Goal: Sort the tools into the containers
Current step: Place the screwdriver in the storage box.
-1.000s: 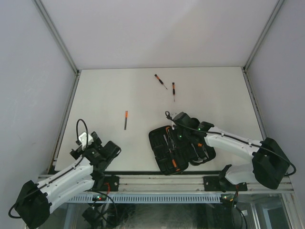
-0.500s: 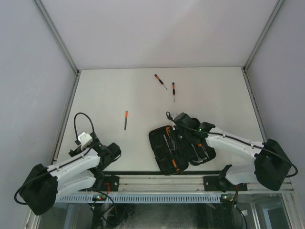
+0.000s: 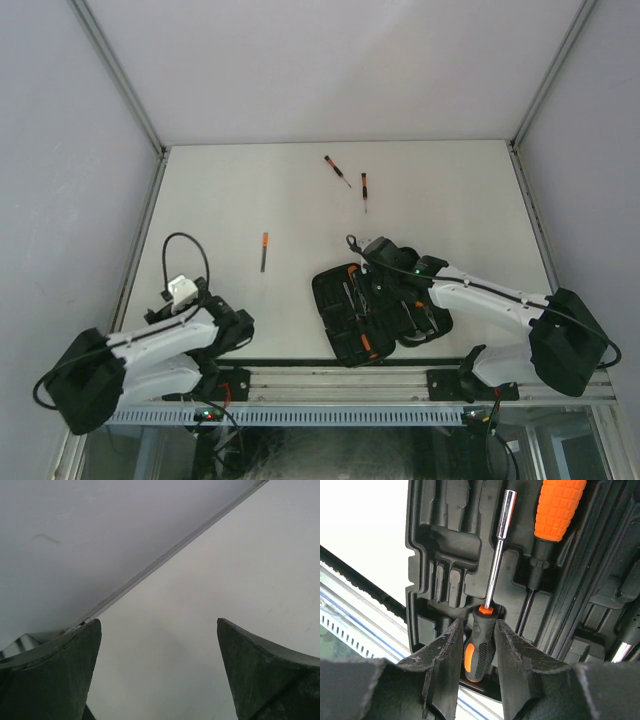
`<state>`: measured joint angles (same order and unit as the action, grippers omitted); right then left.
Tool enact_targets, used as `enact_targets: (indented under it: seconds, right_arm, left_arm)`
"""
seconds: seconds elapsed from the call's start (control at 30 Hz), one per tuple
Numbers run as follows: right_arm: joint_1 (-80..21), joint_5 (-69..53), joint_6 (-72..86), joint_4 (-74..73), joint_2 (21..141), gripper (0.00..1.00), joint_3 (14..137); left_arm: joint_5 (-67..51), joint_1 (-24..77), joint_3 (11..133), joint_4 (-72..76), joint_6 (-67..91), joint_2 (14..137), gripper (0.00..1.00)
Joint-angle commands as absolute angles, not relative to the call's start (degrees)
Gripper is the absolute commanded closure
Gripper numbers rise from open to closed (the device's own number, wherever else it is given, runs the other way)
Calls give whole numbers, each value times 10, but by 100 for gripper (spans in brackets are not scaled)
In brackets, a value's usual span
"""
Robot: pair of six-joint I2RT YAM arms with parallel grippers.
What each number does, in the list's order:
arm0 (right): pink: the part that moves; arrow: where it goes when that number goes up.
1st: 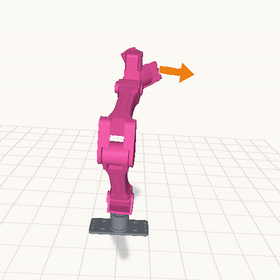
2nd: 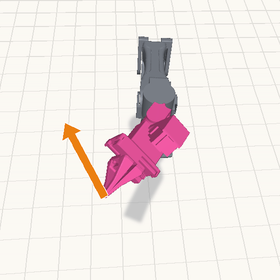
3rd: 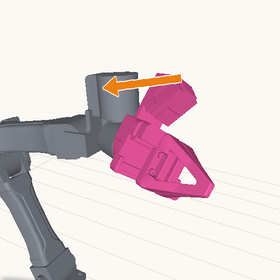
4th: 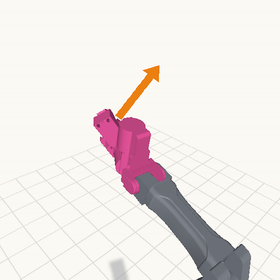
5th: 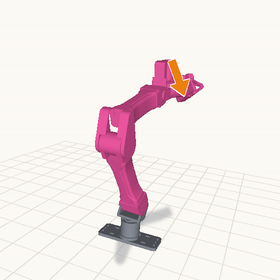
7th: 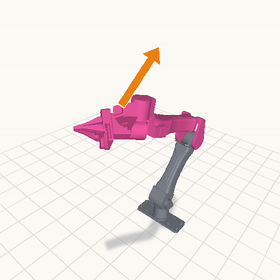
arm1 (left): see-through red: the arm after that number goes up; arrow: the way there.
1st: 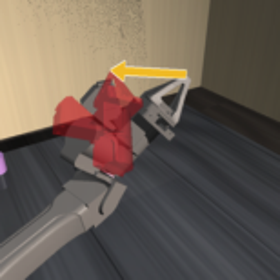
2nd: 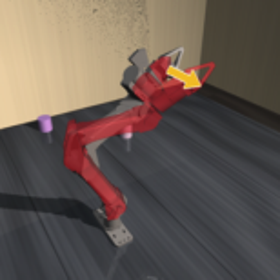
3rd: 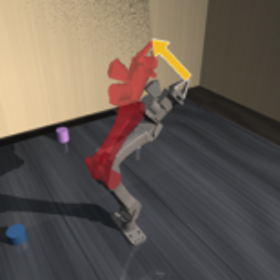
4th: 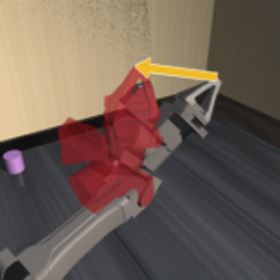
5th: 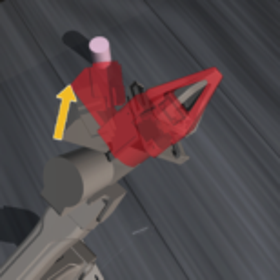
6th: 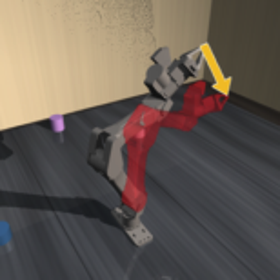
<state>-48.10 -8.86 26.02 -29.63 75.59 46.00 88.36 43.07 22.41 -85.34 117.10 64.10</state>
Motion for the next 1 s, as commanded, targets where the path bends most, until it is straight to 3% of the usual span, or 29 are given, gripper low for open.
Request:
enact_targets:
  seconds: [0.0,0.07,0.43,0.53,0.73,0.97]
  right_arm:
    - [-486,-84,267,-280,749,68,464]
    - [-487,-90,269,-279,750,68,464]
    - [-496,-99,263,-270,755,68,457]
    - [-492,-113,254,-257,763,67,456]
    - [-482,-138,248,-236,772,67,456]
    - [-481,-143,242,-237,762,67,452]
  left_arm:
    - [1012,483,213,-860,1198,527,0]
    - [1015,499,222,-841,1127,508,0]
    - [1033,521,242,-893,1170,530,0]
    - [1035,537,277,-899,1142,479,0]
    - [1036,541,211,-873,1166,353,0]
    - [1035,576,262,-885,1120,416,0]
